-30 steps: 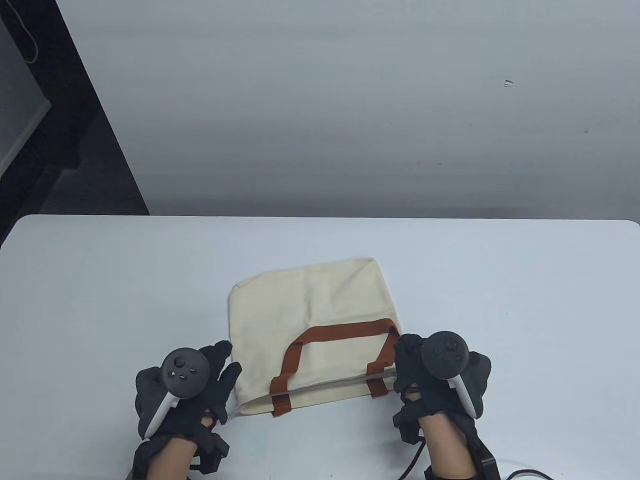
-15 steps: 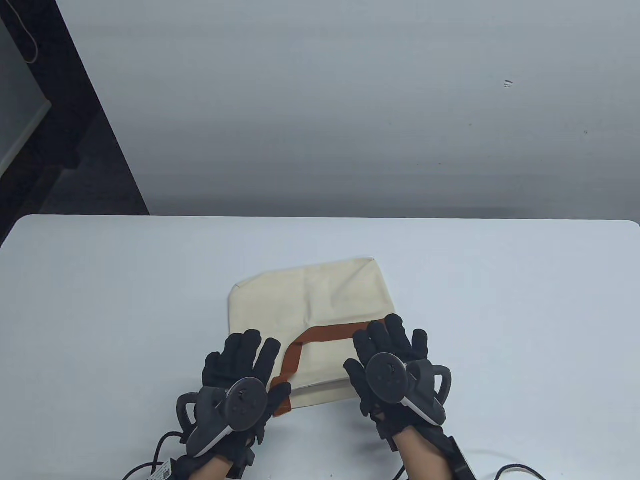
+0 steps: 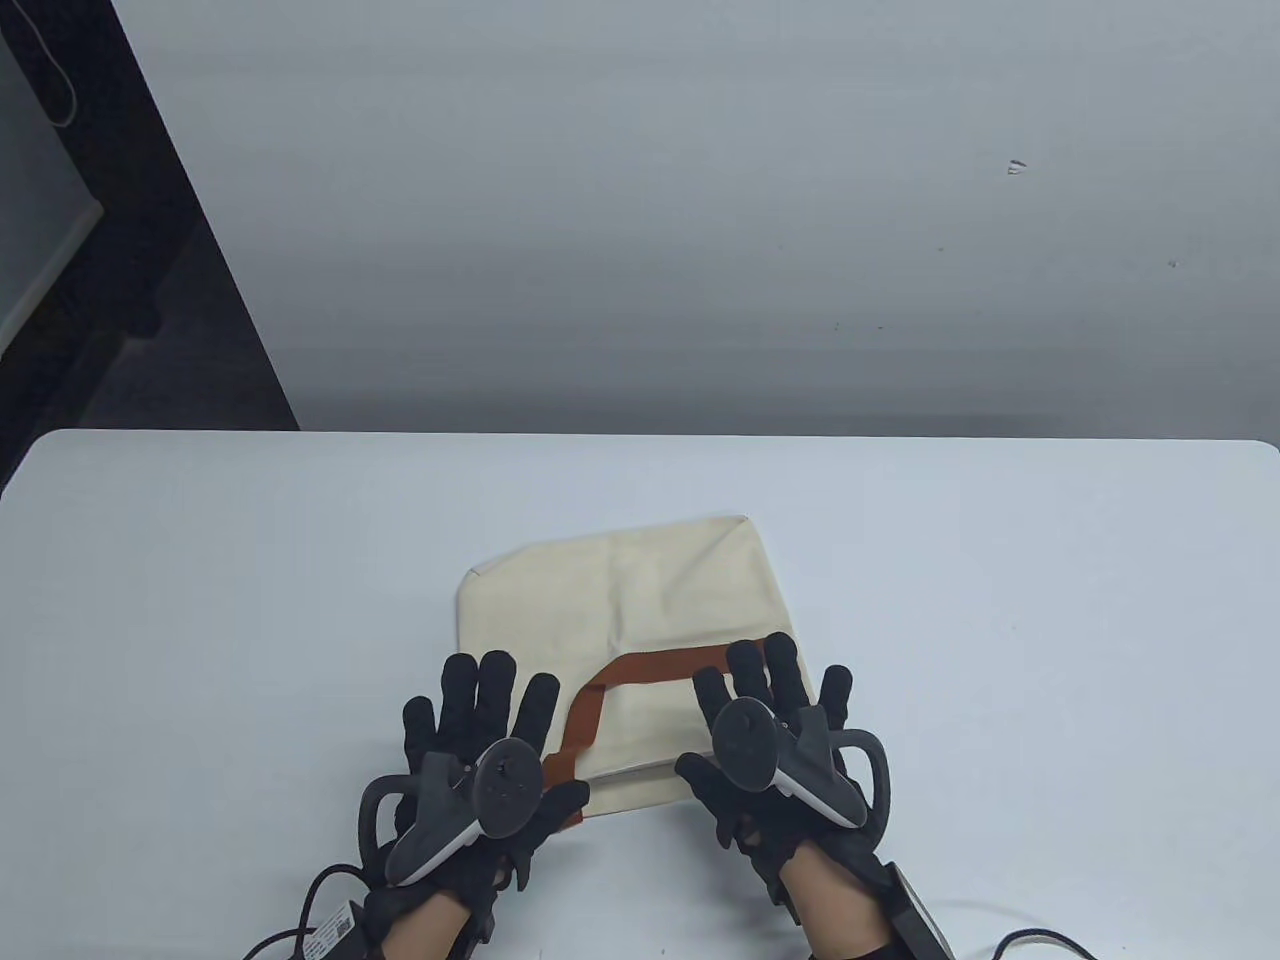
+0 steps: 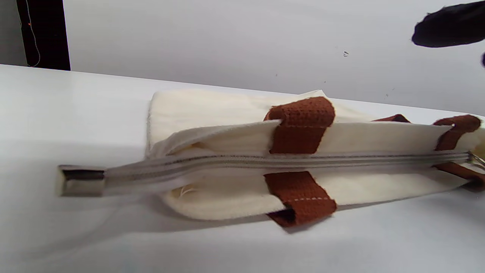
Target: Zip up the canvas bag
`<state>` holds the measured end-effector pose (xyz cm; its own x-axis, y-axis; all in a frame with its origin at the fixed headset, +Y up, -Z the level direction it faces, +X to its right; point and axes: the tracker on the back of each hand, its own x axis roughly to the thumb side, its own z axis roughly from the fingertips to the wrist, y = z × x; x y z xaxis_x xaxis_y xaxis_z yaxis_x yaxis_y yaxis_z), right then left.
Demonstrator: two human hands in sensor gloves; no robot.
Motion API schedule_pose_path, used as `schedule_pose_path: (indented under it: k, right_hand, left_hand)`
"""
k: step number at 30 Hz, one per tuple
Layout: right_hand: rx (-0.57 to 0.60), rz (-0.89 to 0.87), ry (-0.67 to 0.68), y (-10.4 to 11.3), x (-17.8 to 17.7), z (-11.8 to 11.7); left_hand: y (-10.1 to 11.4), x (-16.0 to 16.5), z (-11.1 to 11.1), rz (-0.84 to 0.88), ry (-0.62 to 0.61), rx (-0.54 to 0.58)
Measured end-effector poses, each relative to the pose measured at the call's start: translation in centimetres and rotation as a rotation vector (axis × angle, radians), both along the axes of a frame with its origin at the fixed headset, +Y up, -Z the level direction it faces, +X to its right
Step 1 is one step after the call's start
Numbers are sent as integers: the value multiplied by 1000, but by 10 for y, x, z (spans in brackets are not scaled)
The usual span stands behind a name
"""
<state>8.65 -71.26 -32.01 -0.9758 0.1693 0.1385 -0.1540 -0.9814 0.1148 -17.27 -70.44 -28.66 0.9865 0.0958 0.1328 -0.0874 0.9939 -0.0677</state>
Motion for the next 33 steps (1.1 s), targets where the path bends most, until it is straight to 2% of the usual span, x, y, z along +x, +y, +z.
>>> schedule_pose_path:
  k: [33]
  right_hand:
    - [-38,-92,-24,0,11,-3]
  left_hand:
    - [2,-7,0,28,17,-10]
